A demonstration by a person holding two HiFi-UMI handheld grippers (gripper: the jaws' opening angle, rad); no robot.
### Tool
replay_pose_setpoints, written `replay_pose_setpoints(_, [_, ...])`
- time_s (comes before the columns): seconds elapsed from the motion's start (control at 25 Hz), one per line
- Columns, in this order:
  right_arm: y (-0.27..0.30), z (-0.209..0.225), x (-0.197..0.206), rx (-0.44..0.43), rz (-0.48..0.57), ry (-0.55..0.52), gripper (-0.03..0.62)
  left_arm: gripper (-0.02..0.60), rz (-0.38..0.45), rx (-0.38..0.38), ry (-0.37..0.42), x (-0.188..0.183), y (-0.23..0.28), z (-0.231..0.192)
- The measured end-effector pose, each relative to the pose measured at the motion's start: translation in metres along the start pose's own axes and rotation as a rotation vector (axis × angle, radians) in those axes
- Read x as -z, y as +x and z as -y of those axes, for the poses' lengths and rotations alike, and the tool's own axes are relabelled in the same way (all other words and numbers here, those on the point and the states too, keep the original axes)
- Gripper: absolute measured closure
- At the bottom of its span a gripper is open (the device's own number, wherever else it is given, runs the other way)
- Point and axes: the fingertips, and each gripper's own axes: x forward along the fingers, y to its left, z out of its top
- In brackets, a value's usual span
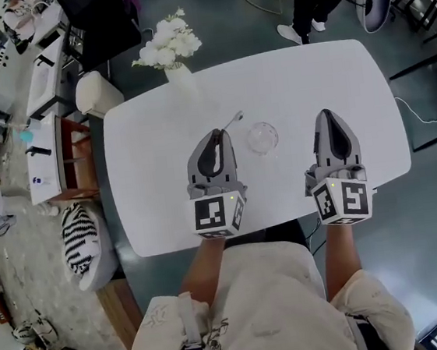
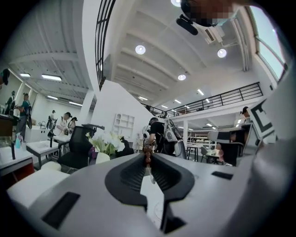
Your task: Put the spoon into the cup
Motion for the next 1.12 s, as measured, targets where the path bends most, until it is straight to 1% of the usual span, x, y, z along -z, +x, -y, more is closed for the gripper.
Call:
replay_pose_setpoints(0.08, [0.002, 0.002, 0.007, 0.003, -0.013, 0.006, 0.606, 0.548, -0.034, 0.011, -0.027, 0.016, 0.004, 0.003])
replay_pose_setpoints(0.32, [0.008, 0.012, 0.031, 0.012, -0.064, 0.01, 0.606, 0.548, -0.133, 0.024, -0.064, 0.059, 0.016, 0.007])
replay_pose_setpoints(0.64, [0.018, 0.027, 0.07, 0.016, -0.136, 0.032, 0.606, 0.548, -0.269, 0.043, -0.143, 0.121, 0.032, 0.015])
replay_pose_setpoints(0.76, [0.018, 0.03, 0.076, 0.008, -0.151, 0.039, 0.606, 0.548, -0.308, 0.045, -0.166, 0.136, 0.036, 0.022])
replay_pose_setpoints(0.96, [0.015, 0.038, 0.08, -0.004, -0.173, 0.047, 0.606, 0.548, -0.379, 0.035, -0.172, 0.155, 0.036, 0.033])
replay_pose_setpoints(1.12, [0.023, 0.042, 0.094, -0.007, -0.201, 0.055, 0.606, 0.548, -0.422, 0.023, -0.183, 0.174, 0.042, 0.032])
